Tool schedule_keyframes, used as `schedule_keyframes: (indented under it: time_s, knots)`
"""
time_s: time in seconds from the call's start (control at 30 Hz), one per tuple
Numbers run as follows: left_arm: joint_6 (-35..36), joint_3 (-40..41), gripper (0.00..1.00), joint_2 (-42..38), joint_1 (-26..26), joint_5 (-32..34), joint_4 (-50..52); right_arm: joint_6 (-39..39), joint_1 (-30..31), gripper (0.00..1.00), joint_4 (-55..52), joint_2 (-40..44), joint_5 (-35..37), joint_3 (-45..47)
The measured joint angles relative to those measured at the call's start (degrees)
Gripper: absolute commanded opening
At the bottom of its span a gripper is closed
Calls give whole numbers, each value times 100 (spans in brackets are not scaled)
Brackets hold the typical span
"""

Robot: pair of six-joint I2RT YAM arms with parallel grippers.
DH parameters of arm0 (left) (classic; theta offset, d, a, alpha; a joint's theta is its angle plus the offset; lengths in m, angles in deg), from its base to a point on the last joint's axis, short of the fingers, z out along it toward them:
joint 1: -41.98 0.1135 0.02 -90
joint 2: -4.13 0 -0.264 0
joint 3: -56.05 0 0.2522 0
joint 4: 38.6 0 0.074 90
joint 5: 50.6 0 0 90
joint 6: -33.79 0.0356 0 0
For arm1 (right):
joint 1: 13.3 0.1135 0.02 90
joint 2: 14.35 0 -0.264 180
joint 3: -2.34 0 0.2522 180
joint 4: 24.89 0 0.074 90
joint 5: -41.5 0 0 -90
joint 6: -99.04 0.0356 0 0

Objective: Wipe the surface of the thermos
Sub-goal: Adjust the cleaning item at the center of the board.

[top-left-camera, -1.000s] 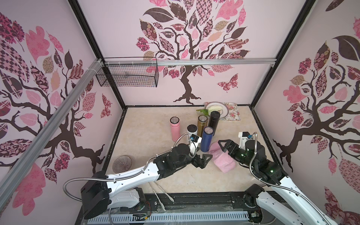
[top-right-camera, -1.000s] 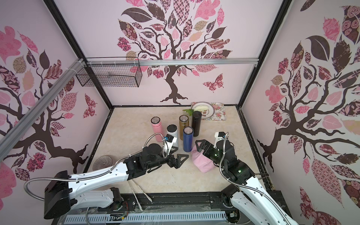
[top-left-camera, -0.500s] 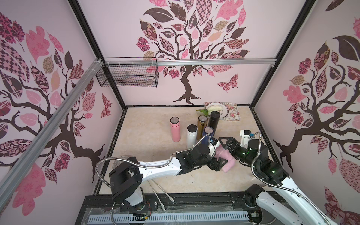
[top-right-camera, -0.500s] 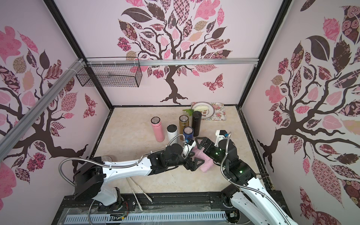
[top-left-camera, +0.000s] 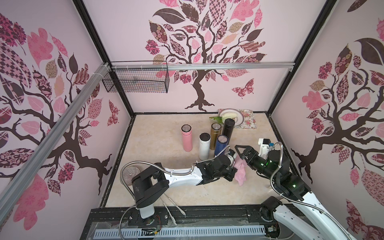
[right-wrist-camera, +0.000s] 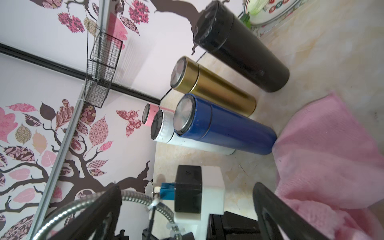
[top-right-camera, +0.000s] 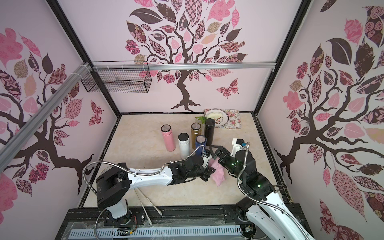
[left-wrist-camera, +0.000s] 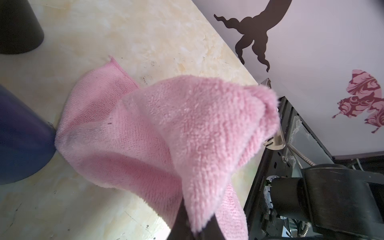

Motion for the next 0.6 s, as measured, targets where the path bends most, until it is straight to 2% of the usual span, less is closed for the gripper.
schedule_keyframes:
  time_s: [0.03,0.07,0.1,0.13,0.23,0.43,0.6]
  knots:
    - [2,-33,17,31,0,15,35,-79,0,100,-24,-24,92,-155]
    - [28,-57,42,52,0,24,83,-179,0,100,-46,-59,181,-350]
    - [20,-66,77,61,0,46,111,-271,0,100,-57,-103,262,-525]
    - [22,-66,97,59,0,66,140,-337,0,100,-55,-125,317,-651]
    - [74,-66,98,4,-9,208,243,-503,0,100,-17,-142,470,-785]
    - [354,-243,98,-566,-9,538,704,-719,0,100,-166,-57,940,-348]
    - [560,-330,98,-1700,-15,1115,1204,-1034,0,100,-396,-70,1493,-227]
